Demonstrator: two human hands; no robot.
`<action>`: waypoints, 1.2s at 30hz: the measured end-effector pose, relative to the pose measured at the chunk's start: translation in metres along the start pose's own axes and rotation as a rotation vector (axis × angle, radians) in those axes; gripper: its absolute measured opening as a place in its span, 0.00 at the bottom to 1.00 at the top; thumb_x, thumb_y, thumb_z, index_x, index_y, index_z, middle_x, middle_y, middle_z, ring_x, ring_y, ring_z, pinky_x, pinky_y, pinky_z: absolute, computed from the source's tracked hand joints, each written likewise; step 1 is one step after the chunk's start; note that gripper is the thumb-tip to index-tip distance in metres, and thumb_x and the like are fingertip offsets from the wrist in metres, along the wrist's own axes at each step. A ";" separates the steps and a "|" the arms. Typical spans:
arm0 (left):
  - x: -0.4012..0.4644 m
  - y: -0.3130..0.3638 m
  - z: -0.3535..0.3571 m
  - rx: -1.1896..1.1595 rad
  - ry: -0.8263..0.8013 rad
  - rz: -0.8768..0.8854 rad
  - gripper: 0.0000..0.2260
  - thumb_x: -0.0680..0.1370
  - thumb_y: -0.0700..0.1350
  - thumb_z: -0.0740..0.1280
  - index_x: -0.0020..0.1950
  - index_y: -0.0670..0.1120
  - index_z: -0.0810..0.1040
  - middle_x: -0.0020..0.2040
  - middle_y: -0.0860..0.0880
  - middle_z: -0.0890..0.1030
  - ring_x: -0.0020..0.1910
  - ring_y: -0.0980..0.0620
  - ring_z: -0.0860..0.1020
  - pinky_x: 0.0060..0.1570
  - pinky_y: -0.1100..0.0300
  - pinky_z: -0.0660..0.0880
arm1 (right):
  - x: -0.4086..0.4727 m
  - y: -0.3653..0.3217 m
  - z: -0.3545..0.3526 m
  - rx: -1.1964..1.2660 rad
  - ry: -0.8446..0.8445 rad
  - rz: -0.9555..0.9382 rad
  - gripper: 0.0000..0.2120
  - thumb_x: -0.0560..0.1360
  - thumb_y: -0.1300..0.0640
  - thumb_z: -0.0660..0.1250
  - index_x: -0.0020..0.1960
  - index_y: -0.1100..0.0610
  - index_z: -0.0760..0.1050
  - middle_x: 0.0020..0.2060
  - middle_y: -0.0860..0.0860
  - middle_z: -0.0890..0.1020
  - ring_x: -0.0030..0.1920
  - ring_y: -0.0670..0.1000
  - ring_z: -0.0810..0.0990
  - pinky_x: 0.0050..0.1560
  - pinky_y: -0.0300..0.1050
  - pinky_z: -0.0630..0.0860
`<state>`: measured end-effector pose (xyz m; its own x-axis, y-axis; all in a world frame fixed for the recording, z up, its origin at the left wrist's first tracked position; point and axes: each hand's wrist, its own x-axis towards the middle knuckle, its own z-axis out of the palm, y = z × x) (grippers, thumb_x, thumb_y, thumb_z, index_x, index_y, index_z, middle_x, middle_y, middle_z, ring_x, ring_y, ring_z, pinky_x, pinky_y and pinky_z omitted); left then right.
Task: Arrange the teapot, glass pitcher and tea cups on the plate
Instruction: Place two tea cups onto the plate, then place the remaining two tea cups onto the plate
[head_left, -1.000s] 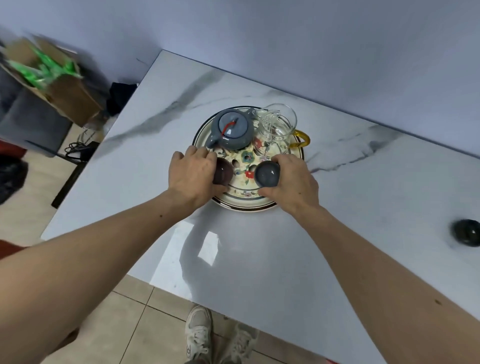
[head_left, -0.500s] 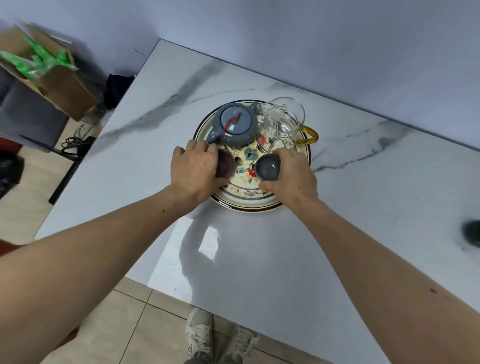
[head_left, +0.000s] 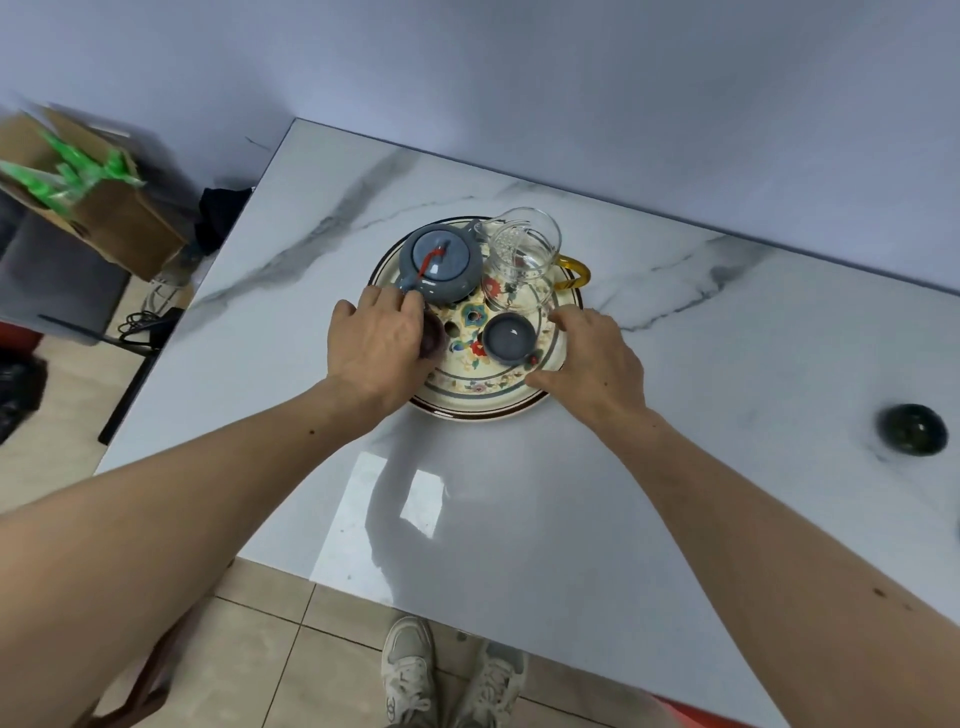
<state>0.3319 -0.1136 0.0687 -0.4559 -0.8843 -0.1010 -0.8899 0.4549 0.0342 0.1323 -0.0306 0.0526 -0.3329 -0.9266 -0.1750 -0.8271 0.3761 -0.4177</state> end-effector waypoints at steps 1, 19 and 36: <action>-0.001 0.006 -0.005 0.002 0.017 0.020 0.15 0.72 0.53 0.66 0.53 0.44 0.72 0.54 0.43 0.78 0.55 0.40 0.73 0.49 0.47 0.70 | -0.005 0.004 -0.007 -0.012 0.008 0.008 0.31 0.62 0.50 0.78 0.61 0.52 0.71 0.56 0.51 0.77 0.57 0.56 0.73 0.44 0.49 0.71; -0.049 0.282 -0.045 0.087 -0.021 0.456 0.15 0.73 0.51 0.67 0.57 0.46 0.75 0.54 0.47 0.78 0.56 0.44 0.73 0.53 0.49 0.68 | -0.165 0.221 -0.131 -0.071 0.122 0.241 0.22 0.68 0.58 0.73 0.60 0.53 0.73 0.58 0.50 0.77 0.59 0.54 0.72 0.42 0.45 0.66; -0.027 0.492 0.012 0.062 -0.066 0.626 0.20 0.73 0.54 0.67 0.60 0.45 0.73 0.55 0.47 0.78 0.56 0.45 0.73 0.53 0.51 0.68 | -0.213 0.424 -0.169 -0.067 0.168 0.460 0.23 0.64 0.55 0.77 0.55 0.54 0.73 0.52 0.53 0.77 0.52 0.55 0.74 0.37 0.45 0.68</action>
<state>-0.0933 0.1354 0.0763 -0.8862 -0.4412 -0.1416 -0.4515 0.8909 0.0496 -0.2239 0.3256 0.0637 -0.7342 -0.6547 -0.1795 -0.6028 0.7504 -0.2713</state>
